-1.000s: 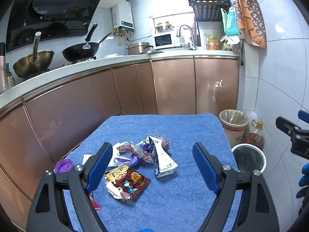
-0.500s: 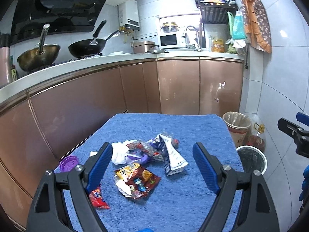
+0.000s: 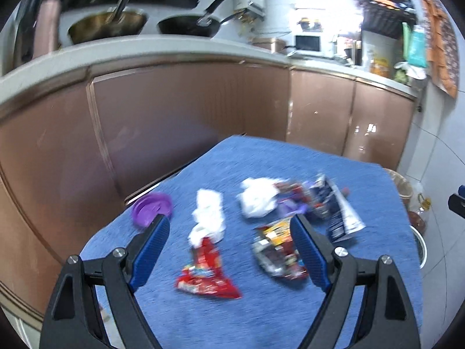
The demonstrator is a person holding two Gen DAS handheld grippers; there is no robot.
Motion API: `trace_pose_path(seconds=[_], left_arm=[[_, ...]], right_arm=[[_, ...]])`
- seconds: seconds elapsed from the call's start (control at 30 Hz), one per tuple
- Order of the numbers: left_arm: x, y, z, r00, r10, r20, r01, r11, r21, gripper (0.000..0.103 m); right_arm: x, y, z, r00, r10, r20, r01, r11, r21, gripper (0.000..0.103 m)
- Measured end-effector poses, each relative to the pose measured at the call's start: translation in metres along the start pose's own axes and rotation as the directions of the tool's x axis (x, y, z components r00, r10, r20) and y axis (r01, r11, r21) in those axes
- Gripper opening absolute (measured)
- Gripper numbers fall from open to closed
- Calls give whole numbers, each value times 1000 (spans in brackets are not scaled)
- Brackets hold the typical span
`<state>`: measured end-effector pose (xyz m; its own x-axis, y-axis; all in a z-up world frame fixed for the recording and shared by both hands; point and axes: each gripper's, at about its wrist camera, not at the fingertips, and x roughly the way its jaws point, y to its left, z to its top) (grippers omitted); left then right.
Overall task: Collect trash
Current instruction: 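Grasp the red snack wrapper with the left tool while the right tool grasps the white milk carton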
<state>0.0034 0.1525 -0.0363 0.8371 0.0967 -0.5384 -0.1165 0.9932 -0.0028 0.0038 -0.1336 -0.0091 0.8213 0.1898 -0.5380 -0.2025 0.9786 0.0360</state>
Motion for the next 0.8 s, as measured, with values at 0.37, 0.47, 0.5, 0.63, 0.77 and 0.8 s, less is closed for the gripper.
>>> trace_pose_path(seconds=[0.37, 0.47, 0.5, 0.63, 0.77, 0.8], left_arm=[[43, 46, -30, 985, -93, -145, 80, 992, -96, 84], [57, 49, -34, 978, -108, -179, 90, 991, -104, 83], [59, 49, -35, 977, -108, -184, 90, 991, -101, 83], [73, 46, -38, 967, -127, -222, 109, 990, -90, 63], [83, 43, -42, 959, -134, -248, 115, 989, -93, 46], [84, 43, -43, 957, -138, -254, 118, 989, -92, 41]], right_arm=[[94, 30, 7, 963, 189, -192, -191, 981, 7, 83], [122, 37, 8, 943, 225, -243, -226, 974, 26, 82], [130, 39, 8, 938, 233, -257, -232, 972, 33, 81], [159, 40, 9, 912, 270, -309, -258, 963, 80, 78], [184, 38, 10, 887, 296, -353, -270, 955, 121, 73], [188, 38, 11, 883, 300, -360, -273, 954, 124, 72]])
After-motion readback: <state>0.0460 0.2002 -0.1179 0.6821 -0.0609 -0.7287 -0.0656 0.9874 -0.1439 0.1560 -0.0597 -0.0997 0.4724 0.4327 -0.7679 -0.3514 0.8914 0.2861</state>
